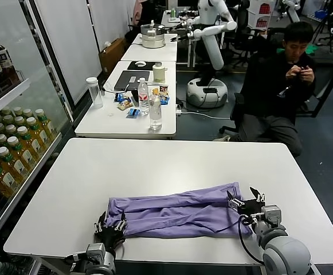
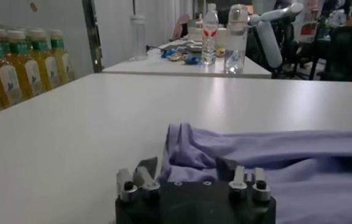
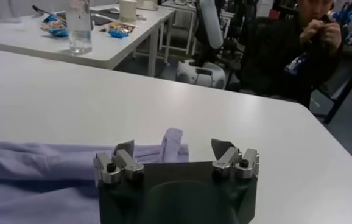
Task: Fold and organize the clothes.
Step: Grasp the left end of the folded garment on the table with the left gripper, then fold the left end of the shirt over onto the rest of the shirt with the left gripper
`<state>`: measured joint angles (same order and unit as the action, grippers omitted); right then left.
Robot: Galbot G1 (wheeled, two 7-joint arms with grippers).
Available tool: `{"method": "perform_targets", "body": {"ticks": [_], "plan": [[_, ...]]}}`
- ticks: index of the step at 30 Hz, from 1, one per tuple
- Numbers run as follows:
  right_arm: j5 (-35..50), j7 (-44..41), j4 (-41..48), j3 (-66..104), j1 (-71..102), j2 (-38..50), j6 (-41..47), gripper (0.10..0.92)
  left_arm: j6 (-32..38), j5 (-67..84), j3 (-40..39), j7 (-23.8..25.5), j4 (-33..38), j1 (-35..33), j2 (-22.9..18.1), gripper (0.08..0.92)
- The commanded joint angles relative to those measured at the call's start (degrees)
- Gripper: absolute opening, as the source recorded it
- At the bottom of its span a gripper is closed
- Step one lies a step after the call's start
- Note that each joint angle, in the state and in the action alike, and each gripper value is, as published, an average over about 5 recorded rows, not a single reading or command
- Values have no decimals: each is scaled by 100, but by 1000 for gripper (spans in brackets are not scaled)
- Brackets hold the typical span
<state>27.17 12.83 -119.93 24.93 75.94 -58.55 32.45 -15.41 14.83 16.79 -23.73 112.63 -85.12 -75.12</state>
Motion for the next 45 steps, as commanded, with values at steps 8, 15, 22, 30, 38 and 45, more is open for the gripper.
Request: {"method": "perform_targets", "body": {"ticks": [8, 15, 22, 30, 38, 45], "plan": [[48, 6, -75, 18, 13, 62, -6, 823, -12, 544, 430, 34, -173, 81, 184, 368], [93, 1, -79, -2, -71, 123, -26, 823, 120, 798, 1497, 232, -22, 84, 1025, 179], [112, -6, -31, -61, -176, 137, -51, 823, 180, 1260, 2764, 359, -17, 36, 1868, 150], [103, -11, 0, -103, -240, 153, -62, 823, -56, 2973, 3244, 524, 558, 131, 2087, 150], [80, -14, -29, -69, -219, 174, -66, 823, -322, 5134, 2194, 607, 1920, 387, 1230, 150], [74, -20, -48, -32, -221, 237, -67, 823, -347, 5519, 1251, 494, 1942, 664, 748, 150]]}}
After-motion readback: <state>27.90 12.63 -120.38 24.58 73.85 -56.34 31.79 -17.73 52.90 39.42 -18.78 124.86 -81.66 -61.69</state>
